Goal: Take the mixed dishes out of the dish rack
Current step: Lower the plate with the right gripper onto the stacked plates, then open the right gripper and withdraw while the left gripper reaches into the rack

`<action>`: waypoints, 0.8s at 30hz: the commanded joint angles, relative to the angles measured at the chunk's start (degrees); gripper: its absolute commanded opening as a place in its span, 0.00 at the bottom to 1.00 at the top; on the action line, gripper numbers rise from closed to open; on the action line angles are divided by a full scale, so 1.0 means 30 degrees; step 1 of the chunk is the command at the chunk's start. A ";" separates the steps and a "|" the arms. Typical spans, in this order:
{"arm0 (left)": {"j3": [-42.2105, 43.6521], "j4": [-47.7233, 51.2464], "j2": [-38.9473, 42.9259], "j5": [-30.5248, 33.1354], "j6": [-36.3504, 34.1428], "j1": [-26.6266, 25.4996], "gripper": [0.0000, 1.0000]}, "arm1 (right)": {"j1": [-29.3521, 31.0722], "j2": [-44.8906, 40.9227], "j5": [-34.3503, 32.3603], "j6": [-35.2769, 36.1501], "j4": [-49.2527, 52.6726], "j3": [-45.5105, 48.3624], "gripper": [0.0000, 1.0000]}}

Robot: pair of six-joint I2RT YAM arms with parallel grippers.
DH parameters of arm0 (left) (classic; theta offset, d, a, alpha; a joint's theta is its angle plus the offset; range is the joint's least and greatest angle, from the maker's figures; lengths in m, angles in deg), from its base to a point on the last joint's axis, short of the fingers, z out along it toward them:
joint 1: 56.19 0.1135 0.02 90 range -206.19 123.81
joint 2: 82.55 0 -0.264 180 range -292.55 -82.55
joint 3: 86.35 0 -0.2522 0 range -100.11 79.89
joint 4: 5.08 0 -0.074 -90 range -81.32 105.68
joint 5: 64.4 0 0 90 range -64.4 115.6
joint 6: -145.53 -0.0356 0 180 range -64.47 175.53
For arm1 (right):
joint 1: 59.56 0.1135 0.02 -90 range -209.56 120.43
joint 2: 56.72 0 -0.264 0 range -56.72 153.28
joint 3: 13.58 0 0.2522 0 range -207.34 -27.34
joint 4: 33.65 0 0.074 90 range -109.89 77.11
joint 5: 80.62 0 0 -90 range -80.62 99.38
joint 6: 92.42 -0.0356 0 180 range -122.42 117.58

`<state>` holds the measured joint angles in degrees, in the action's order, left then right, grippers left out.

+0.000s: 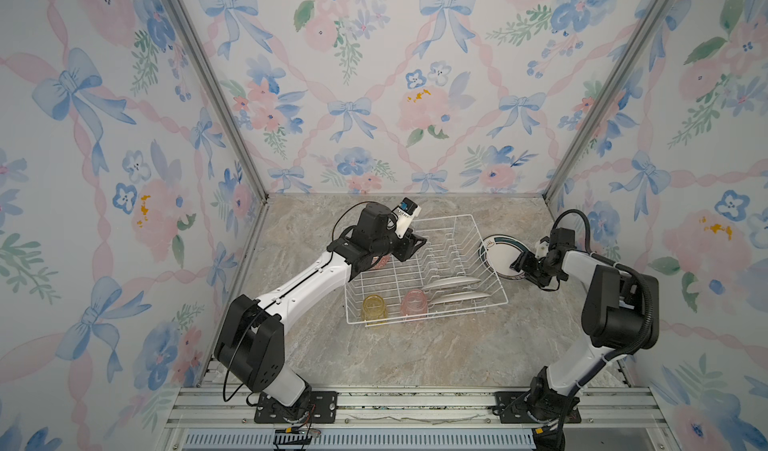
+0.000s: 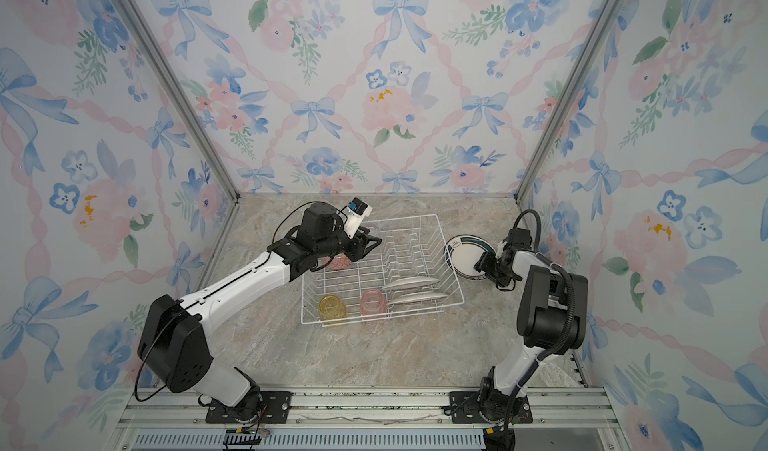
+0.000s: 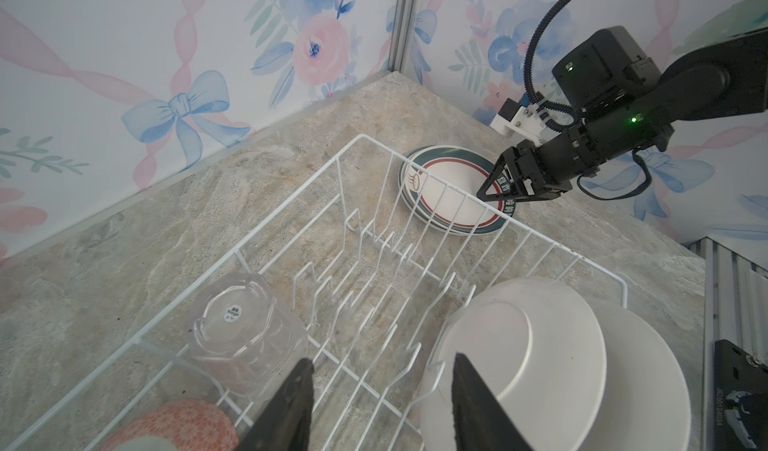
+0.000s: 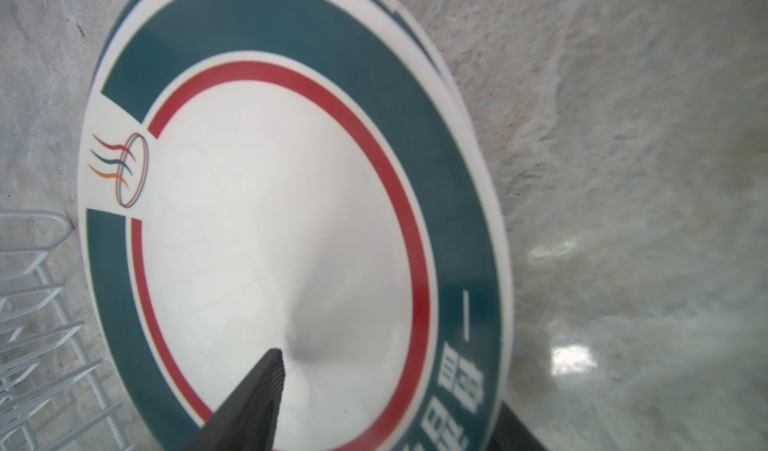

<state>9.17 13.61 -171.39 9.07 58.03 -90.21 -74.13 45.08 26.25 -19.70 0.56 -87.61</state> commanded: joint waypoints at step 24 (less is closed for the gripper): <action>-0.0204 0.2282 0.0089 0.0185 -0.2669 -0.2096 0.57 | -0.1209 -0.2479 0.0223 -0.0086 0.0511 0.0407 0.72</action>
<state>9.07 19.14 -171.98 8.76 53.07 -95.50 -76.01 42.61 25.35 -19.44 2.22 -87.61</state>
